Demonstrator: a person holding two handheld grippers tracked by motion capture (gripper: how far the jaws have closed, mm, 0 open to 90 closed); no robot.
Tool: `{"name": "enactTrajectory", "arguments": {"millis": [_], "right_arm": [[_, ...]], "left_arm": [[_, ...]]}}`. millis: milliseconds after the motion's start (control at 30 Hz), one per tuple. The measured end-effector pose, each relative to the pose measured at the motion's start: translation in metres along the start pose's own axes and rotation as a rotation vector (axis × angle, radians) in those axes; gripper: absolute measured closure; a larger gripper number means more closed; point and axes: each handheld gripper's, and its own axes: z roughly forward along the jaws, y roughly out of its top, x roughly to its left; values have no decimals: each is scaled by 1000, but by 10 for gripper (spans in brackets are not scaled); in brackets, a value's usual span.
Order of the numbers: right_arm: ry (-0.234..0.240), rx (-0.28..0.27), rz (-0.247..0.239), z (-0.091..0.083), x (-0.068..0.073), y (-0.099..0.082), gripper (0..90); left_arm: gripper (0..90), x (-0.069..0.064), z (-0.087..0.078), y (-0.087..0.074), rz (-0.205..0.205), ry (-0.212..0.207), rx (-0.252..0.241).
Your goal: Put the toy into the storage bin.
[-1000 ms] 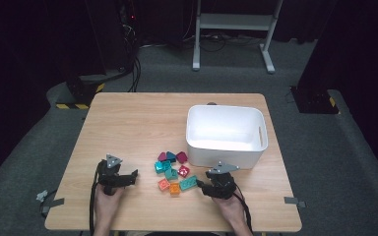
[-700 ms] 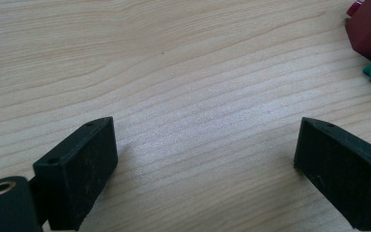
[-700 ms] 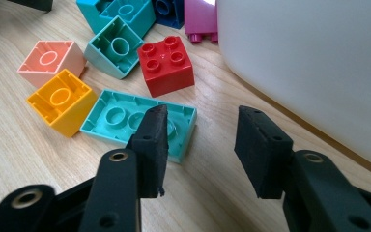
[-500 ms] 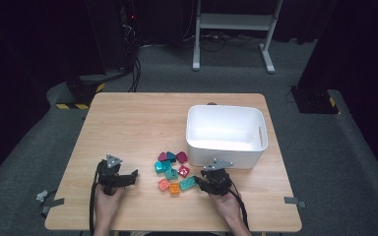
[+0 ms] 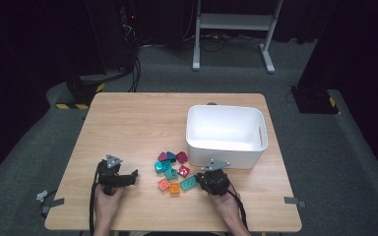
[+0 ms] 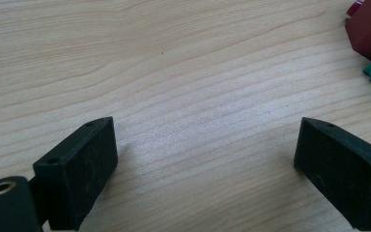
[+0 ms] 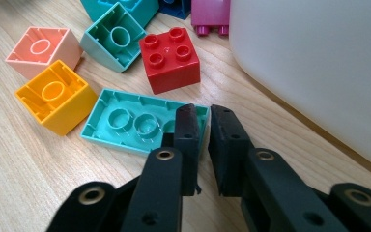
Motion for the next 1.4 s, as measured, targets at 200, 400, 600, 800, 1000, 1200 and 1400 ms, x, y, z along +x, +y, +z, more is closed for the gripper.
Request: {"name": "enactTrajectory", "arguments": {"millis": [200,400,600,800,1000,1200,1400], "right_arm": [[6,-2,0,0,0,0,870],[11,-4,-10,-2,-1,-2,879],[10,-22,-4,-11,-3,-3,880],[16,-32,-12,-20,-5,-4,882],[15,-54,-25,-35,-7,-3,882],[22,-69,-22,-48,-9,-2,882],[22,-78,-31,-62,-11,0,883]], "left_arm": [[81,0,0,0,1,1,0],[82,0,0,0,0,0,0],[82,0,0,0,0,0,0],[81,0,0,0,1,1,0],[81,0,0,0,0,0,0],[81,0,0,0,0,0,0],[82,0,0,0,0,0,0]]}}
